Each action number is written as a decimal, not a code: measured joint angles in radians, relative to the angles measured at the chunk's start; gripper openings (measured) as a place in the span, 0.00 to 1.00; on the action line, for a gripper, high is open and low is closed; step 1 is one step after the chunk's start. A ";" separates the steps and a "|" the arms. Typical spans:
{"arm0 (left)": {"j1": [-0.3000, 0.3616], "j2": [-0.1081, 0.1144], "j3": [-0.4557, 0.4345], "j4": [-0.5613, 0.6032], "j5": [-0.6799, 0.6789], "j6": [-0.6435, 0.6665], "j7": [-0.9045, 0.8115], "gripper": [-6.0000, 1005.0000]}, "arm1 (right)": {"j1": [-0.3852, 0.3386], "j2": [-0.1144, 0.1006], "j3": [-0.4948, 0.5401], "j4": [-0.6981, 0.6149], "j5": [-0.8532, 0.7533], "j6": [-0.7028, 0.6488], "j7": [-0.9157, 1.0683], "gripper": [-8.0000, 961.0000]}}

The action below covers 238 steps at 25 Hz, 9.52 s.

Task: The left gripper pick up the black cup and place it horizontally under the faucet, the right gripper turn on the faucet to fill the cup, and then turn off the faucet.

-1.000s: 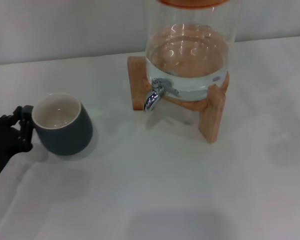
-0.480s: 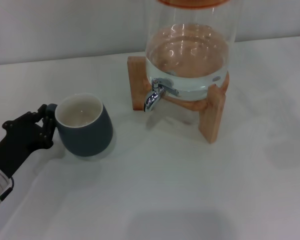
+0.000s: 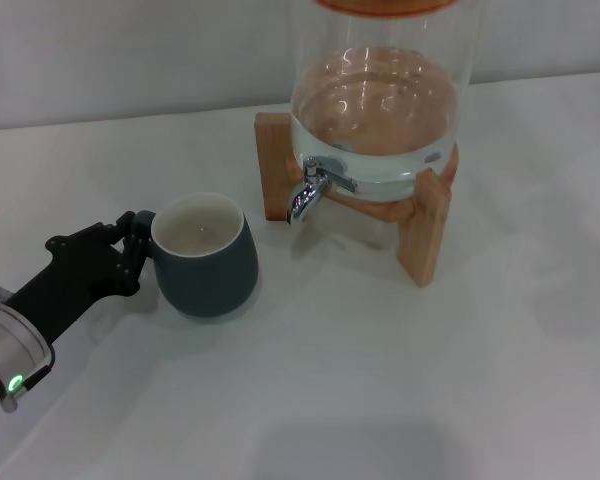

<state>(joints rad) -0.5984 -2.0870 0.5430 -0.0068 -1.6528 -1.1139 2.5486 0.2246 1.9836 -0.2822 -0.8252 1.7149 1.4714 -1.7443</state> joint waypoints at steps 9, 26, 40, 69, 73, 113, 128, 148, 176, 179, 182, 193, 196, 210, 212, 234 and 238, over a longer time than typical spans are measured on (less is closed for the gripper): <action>-0.007 -0.001 0.000 0.001 0.024 0.011 0.006 0.15 | 0.002 0.002 0.000 0.000 0.000 0.000 -0.001 0.79; -0.037 -0.003 0.000 0.004 0.078 0.037 0.019 0.15 | 0.000 0.005 0.000 0.004 0.000 0.002 -0.003 0.79; -0.070 -0.003 0.000 0.002 0.087 0.039 0.019 0.15 | 0.002 0.004 -0.006 0.011 0.000 0.008 -0.003 0.79; -0.162 -0.003 0.000 -0.030 0.199 0.077 -0.051 0.15 | -0.001 0.008 -0.001 0.012 0.000 0.016 -0.003 0.79; -0.167 -0.001 0.000 -0.029 0.225 0.077 -0.091 0.15 | -0.001 0.011 0.000 0.012 0.000 0.019 -0.003 0.79; -0.178 -0.005 -0.008 -0.032 0.291 0.165 -0.136 0.10 | -0.023 0.015 0.000 0.012 0.012 0.046 -0.003 0.79; -0.174 -0.005 -0.011 -0.025 0.283 0.141 -0.136 0.20 | -0.023 0.014 0.002 0.012 0.012 0.046 -0.003 0.79; -0.150 -0.002 -0.011 -0.010 0.284 0.104 -0.136 0.34 | -0.018 0.014 0.003 0.012 0.014 0.042 -0.004 0.79; -0.052 -0.003 -0.011 0.086 0.280 -0.014 -0.138 0.35 | -0.011 0.006 0.023 0.038 0.014 0.041 -0.014 0.79; -0.035 -0.003 -0.011 0.098 0.268 -0.056 -0.136 0.36 | -0.011 0.006 0.023 0.038 0.014 0.041 -0.014 0.79; -0.002 -0.001 -0.011 0.124 0.250 -0.113 -0.136 0.36 | -0.011 0.006 0.024 0.038 0.014 0.041 -0.014 0.79; 0.164 0.002 -0.011 0.221 -0.027 -0.369 -0.136 0.37 | -0.015 0.007 0.014 0.038 0.004 0.044 -0.008 0.79; 0.192 0.003 -0.011 0.222 -0.135 -0.432 -0.140 0.38 | -0.028 0.008 -0.001 0.033 -0.010 0.081 0.000 0.79; 0.202 0.007 -0.011 0.223 -0.300 -0.460 -0.198 0.57 | -0.094 0.017 -0.233 -0.076 -0.022 0.268 0.080 0.79; 0.203 0.006 -0.011 0.223 -0.307 -0.460 -0.198 0.60 | -0.095 0.017 -0.288 -0.096 -0.026 0.266 0.079 0.79; 0.217 0.007 -0.011 0.221 -0.364 -0.432 -0.243 0.89 | -0.100 0.024 -0.879 -0.302 0.049 0.073 0.159 0.78; 0.220 0.007 -0.011 0.222 -0.375 -0.432 -0.244 0.89 | -0.123 0.024 -0.983 -0.399 0.052 -0.061 0.229 0.78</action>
<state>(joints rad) -0.3780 -2.0800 0.5322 0.2148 -2.0276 -1.5462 2.3042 0.1011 2.0078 -1.2650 -1.2243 1.7670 1.4104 -1.5153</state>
